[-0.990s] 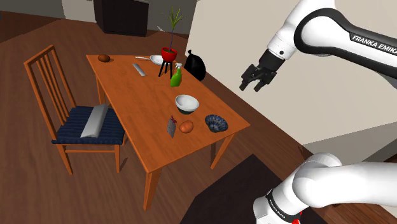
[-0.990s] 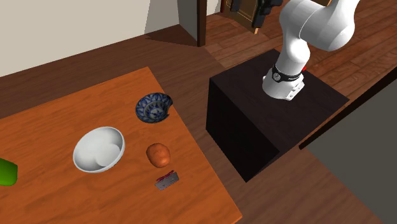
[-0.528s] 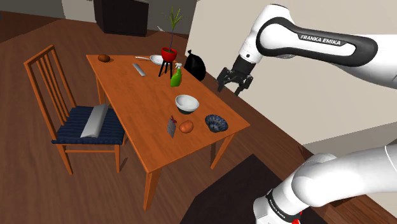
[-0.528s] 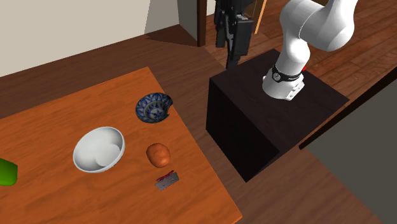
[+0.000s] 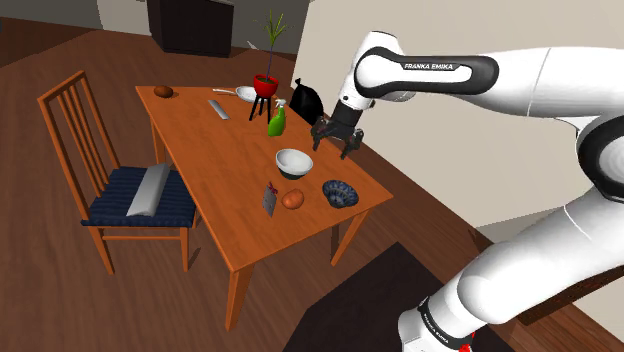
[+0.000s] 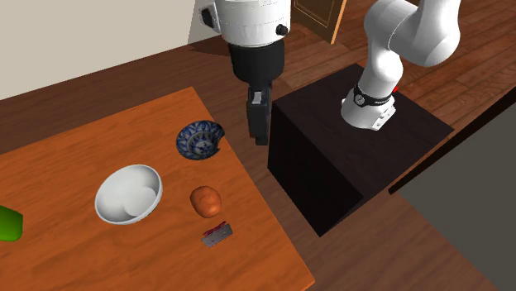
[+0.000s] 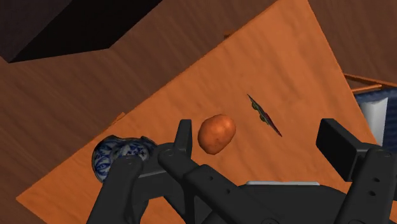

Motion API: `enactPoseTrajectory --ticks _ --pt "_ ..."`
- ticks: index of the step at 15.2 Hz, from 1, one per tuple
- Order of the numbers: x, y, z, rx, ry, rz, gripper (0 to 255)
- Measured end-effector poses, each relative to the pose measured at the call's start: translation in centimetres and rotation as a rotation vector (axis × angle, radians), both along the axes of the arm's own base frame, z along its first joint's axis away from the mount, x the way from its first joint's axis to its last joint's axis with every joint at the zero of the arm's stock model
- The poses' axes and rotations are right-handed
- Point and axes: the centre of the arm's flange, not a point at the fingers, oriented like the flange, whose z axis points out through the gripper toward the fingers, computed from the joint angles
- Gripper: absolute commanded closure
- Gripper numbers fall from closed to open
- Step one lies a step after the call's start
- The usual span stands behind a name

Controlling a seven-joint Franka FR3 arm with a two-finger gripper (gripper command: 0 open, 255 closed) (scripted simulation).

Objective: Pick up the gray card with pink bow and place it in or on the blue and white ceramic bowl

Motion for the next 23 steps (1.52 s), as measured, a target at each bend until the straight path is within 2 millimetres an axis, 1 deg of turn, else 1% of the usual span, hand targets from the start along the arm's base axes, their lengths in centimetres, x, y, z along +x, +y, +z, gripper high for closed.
enactPoseTrajectory --ticks 1,3,4,9,10,11,13,16,20,21,23 --pt "1.3 0.3 -1.1 0.007 0.013 -0.027 0" --pt "3.3 0.6 -2.7 0.02 0.04 -0.082 0" --pt "4.4 0.9 -3.9 0.026 0.053 -0.109 0" --pt "9.4 0.6 -9.3 0.058 0.119 -0.245 0" --pt "10.1 0.6 -10.5 0.064 0.133 -0.273 0" --pt "11.0 0.2 -11.3 0.07 0.147 -0.3 0" --pt "12.7 -0.1 -13.7 0.083 0.173 -0.354 0" --pt "15.3 -0.3 -16.6 0.102 0.212 -0.436 0" --pt "18.5 -1.4 -21.6 0.128 0.265 -0.545 0" --pt "19.0 -1.6 -23.1 0.134 0.278 -0.572 0" --pt "20.6 -2.0 -25.4 0.147 0.305 -0.627 0"
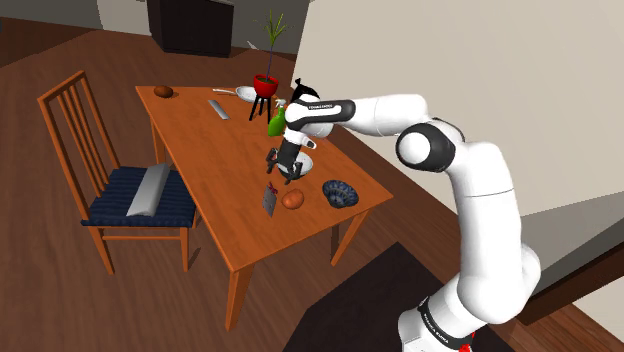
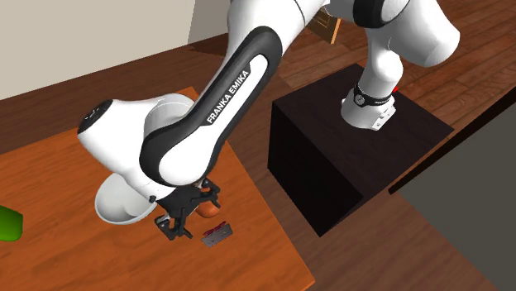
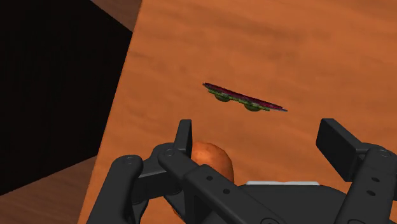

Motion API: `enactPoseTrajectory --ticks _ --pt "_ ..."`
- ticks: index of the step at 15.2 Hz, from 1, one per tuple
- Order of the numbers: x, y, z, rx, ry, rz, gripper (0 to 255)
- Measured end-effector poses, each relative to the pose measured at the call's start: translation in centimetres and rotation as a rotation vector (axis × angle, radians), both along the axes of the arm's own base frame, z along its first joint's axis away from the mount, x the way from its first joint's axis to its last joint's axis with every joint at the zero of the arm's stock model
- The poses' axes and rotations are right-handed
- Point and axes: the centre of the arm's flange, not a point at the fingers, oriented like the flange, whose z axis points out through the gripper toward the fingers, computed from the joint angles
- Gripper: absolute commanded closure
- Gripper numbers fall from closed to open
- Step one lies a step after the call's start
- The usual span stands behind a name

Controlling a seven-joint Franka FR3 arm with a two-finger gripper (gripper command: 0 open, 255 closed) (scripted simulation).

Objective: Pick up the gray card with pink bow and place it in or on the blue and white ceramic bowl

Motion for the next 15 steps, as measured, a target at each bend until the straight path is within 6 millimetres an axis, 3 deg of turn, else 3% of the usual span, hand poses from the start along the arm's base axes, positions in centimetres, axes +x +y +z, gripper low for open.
enactPoseTrajectory --ticks 5,12,15 --pt "2.6 -1.6 -5.8 0.028 0.061 -0.124 0" --pt "2.2 -0.3 -9.3 0.032 0.069 -0.14 0" --pt "2.2 -0.1 -10.0 0.032 0.069 -0.14 0"
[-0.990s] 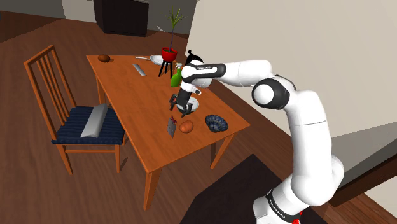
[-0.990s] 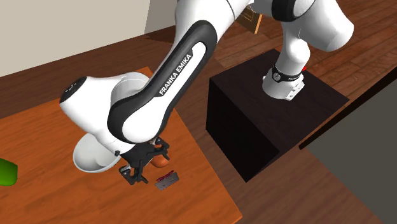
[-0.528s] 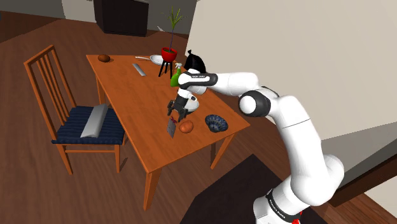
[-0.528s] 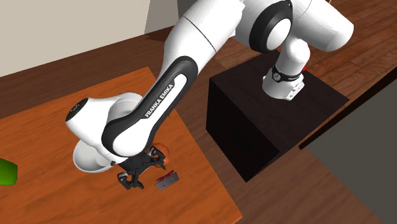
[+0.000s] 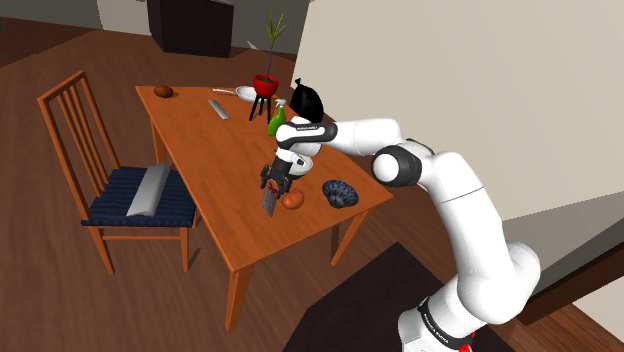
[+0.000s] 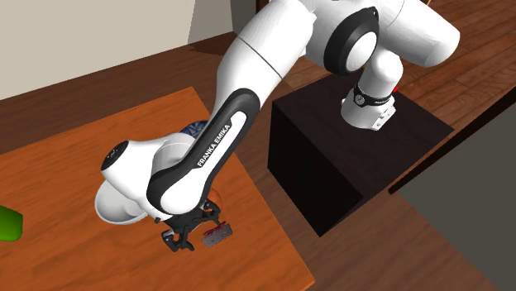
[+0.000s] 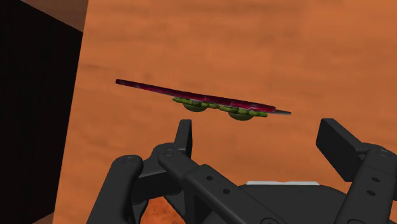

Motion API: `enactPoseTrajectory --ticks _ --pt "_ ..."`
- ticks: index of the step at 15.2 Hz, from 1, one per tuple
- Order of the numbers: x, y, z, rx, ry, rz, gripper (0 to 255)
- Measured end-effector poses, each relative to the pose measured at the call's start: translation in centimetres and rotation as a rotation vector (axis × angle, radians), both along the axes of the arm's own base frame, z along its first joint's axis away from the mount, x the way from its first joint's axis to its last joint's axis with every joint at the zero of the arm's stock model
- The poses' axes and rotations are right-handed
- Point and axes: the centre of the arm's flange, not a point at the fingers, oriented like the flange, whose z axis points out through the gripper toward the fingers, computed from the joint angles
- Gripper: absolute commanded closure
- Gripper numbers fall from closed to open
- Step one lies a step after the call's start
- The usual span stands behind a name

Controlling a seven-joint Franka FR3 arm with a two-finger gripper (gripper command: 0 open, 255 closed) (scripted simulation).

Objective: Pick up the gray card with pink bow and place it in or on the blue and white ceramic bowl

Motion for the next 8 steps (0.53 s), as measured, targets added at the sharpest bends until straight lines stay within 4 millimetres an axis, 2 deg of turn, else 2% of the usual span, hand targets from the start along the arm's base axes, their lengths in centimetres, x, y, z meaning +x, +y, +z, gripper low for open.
enactPoseTrajectory --ticks 4,5,8 --pt "-0.01 0.02 -0.06 0.0 0.0 0.0 0" --pt "-0.01 0.02 -0.06 0.0 0.0 0.0 255" --pt "0.0 0.02 -0.04 0.0 -0.001 0.0 255"
